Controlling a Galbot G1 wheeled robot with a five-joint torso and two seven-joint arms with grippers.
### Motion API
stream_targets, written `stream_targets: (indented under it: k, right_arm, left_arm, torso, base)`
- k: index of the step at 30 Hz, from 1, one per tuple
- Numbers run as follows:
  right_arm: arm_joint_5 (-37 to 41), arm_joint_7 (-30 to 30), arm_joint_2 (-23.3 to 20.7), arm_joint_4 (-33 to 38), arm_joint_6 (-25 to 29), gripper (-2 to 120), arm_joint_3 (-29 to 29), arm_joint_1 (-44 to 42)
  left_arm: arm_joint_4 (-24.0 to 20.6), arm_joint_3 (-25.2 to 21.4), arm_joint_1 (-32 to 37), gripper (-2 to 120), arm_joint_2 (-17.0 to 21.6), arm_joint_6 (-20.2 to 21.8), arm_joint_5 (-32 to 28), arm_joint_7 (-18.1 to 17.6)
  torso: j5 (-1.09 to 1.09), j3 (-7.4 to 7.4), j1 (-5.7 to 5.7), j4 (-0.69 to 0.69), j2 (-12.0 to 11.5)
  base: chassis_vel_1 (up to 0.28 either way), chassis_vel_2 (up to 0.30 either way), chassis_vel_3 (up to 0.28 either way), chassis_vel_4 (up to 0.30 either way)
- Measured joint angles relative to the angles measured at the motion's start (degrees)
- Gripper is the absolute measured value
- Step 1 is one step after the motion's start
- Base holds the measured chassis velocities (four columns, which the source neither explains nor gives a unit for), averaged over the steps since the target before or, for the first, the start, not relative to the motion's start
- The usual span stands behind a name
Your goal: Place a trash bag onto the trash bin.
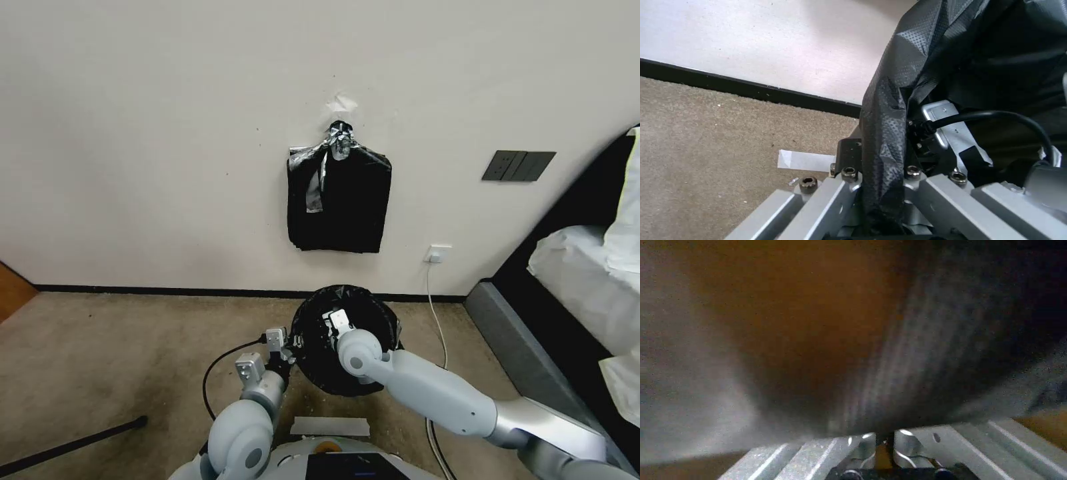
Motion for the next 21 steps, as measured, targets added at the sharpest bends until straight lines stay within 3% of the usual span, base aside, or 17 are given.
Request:
stream_targets:
  k: [15, 21]
  right_arm:
    - [0.1, 0.0, 0.1, -0.2, 0.0, 0, 0.4, -0.7]
    - [1.9, 0.6, -0.9, 3.4, 0.0, 0, 1.2, -1.0]
  left_arm:
    - [-0.8, -0.5, 1.0, 1, -0.1, 0.0, -0.7, -0.1]
    - [-0.2, -0.4, 0.9, 1, -0.4, 0.2, -0.9, -0.2]
  torso:
    - [0.00, 0.00, 0.00, 0.00, 0.0]
    - [0.00, 0.00, 0.00, 0.00, 0.0]
  base:
    - [0.000, 0.000, 0.000, 0.000]
    - [0.000, 0.000, 0.000, 0.000]
